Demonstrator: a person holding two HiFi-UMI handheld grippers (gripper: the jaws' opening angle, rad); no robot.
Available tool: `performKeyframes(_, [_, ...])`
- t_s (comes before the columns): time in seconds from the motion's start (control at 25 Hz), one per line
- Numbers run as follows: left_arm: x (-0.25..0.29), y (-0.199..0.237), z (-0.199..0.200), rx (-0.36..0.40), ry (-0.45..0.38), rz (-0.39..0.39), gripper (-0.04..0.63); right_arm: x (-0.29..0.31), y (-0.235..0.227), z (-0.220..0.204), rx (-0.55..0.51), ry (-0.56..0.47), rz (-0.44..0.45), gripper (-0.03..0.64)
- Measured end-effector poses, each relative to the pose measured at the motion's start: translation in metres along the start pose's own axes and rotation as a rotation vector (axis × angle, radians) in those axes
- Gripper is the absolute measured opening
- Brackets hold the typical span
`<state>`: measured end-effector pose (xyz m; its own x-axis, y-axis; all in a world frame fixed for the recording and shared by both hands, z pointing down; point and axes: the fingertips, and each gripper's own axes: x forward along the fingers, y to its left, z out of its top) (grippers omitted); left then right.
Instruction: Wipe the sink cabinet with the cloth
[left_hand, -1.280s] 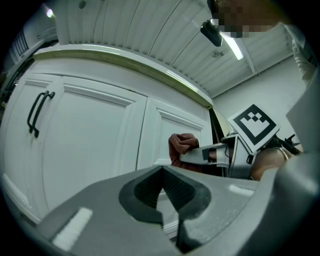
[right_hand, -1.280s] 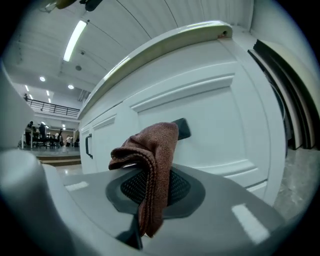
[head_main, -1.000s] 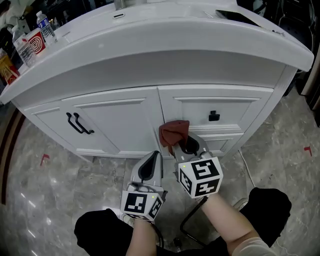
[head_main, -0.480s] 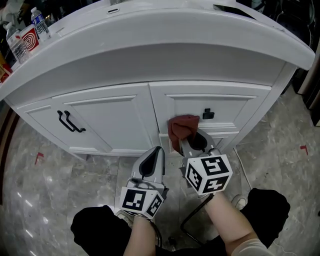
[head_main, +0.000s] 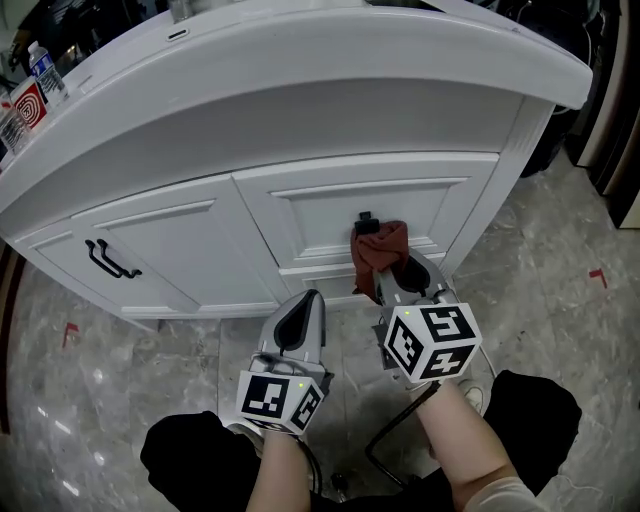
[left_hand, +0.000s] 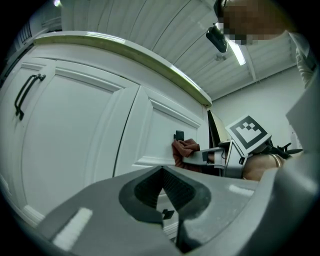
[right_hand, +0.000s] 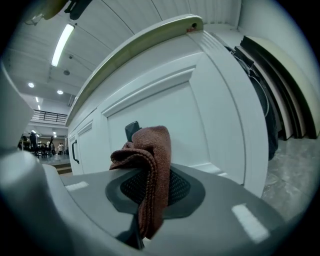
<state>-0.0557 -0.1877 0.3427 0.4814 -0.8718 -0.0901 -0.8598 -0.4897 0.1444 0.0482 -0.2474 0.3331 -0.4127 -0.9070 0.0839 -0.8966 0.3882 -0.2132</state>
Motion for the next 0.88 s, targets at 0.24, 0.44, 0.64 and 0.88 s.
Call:
performKeyframes(0.24, [0.009, -0.021, -0.002, -0.01, 0.003, -0.027, 0.0, -0.02, -0.044, 0.009, 0.004, -0.013, -0.093, 0.083])
performKeyframes(0.44, [0.013, -0.032, -0.006, -0.015, -0.002, -0.04, 0.0, -0.038, -0.076, 0.013, -0.014, -0.003, -0.151, 0.086])
performKeyframes(0.64, [0.017, -0.046, -0.007, -0.018, -0.001, -0.056, 0.0, -0.054, -0.105, 0.006, 0.029, 0.005, -0.242, 0.081])
performKeyframes(0.88, [0.013, -0.046, -0.035, 0.059, 0.063, -0.05, 0.0, -0.056, -0.094, 0.0, 0.041, -0.024, -0.22, 0.08])
